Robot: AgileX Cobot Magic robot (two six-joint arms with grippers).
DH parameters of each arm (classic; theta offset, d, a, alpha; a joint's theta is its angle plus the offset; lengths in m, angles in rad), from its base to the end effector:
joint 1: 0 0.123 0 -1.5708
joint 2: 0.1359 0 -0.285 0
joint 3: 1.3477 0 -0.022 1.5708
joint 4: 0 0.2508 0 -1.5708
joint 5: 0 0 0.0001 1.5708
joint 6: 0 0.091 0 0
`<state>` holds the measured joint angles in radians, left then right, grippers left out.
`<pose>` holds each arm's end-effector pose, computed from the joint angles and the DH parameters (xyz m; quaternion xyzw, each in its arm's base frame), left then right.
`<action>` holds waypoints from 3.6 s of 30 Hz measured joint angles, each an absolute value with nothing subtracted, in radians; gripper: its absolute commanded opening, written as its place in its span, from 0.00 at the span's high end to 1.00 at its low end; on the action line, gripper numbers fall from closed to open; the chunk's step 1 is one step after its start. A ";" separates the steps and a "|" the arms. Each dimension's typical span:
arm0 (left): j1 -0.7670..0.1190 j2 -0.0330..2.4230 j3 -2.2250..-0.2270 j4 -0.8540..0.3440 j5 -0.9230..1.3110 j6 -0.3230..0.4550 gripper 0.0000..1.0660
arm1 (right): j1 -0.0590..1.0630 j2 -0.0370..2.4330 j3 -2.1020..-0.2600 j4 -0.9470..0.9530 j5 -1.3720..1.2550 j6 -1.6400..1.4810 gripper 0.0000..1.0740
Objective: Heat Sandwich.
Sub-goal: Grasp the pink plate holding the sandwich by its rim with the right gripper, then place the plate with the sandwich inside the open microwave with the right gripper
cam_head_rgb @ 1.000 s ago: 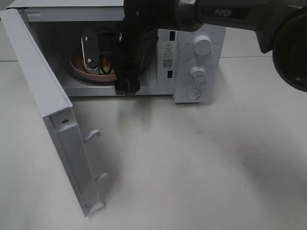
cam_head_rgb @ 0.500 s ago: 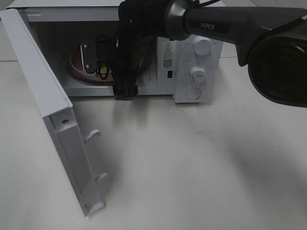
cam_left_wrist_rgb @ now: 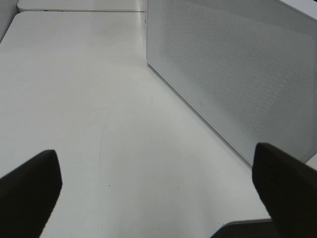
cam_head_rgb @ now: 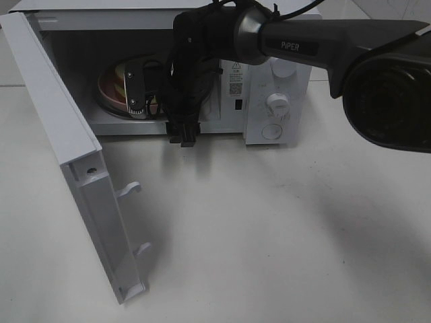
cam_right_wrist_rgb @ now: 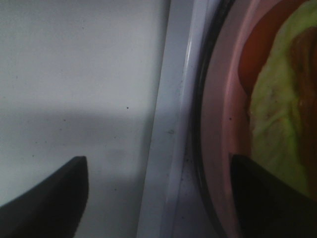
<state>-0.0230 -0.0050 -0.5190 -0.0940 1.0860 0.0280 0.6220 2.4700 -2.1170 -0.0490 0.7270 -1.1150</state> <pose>-0.0093 -0.0074 0.2807 0.0247 0.8523 -0.0456 0.5205 0.4426 0.3137 0.1476 -0.7398 0.6091 -0.0897 0.2712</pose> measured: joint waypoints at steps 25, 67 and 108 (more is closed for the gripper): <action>-0.023 -0.005 -0.519 -0.090 1.086 0.028 0.08 | 0.621 2.459 -2.126 -0.052 0.766 -1.198 1.00; -0.023 -0.005 -0.519 -0.090 1.086 0.028 0.08 | 0.626 1.995 -1.444 0.124 0.482 -1.544 1.00; -0.023 -0.005 -0.519 -0.090 1.086 0.028 0.08 | 0.630 1.487 -0.810 0.106 0.287 -1.585 1.00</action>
